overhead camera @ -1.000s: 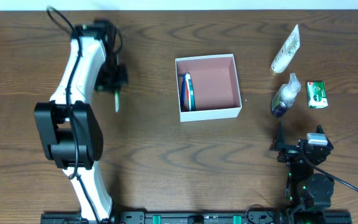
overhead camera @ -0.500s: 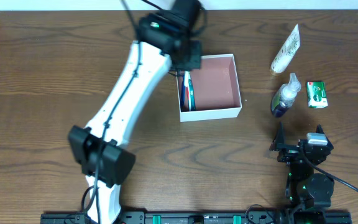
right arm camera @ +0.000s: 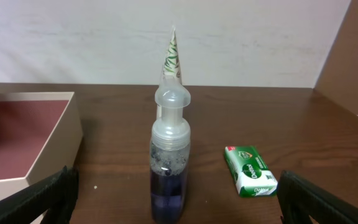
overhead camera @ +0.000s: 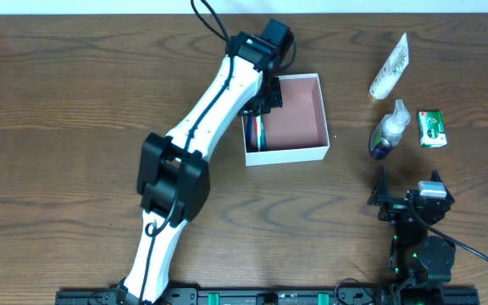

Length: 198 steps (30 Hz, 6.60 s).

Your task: Pack container

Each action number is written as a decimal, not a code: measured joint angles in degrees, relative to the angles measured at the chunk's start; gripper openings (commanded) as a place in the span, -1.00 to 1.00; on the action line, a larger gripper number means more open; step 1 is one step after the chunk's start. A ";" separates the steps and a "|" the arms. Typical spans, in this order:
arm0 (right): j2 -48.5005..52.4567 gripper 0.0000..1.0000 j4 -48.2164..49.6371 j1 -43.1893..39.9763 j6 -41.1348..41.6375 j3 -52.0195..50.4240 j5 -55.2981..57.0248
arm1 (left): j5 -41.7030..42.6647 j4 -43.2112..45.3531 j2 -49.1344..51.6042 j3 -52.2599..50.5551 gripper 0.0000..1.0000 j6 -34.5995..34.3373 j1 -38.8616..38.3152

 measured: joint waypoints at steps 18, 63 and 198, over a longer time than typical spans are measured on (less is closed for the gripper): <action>0.00 0.98 0.02 0.00 0.02 0.00 0.00 | 0.37 -0.50 1.51 -0.15 -0.80 -0.68 0.00; 0.00 0.98 0.00 0.00 0.02 0.00 0.00 | -1.92 13.66 1.44 0.52 -0.49 8.02 3.19; 0.00 0.98 0.02 0.00 0.02 0.00 0.00 | -1.49 7.69 -4.50 -4.79 -0.86 10.97 -0.50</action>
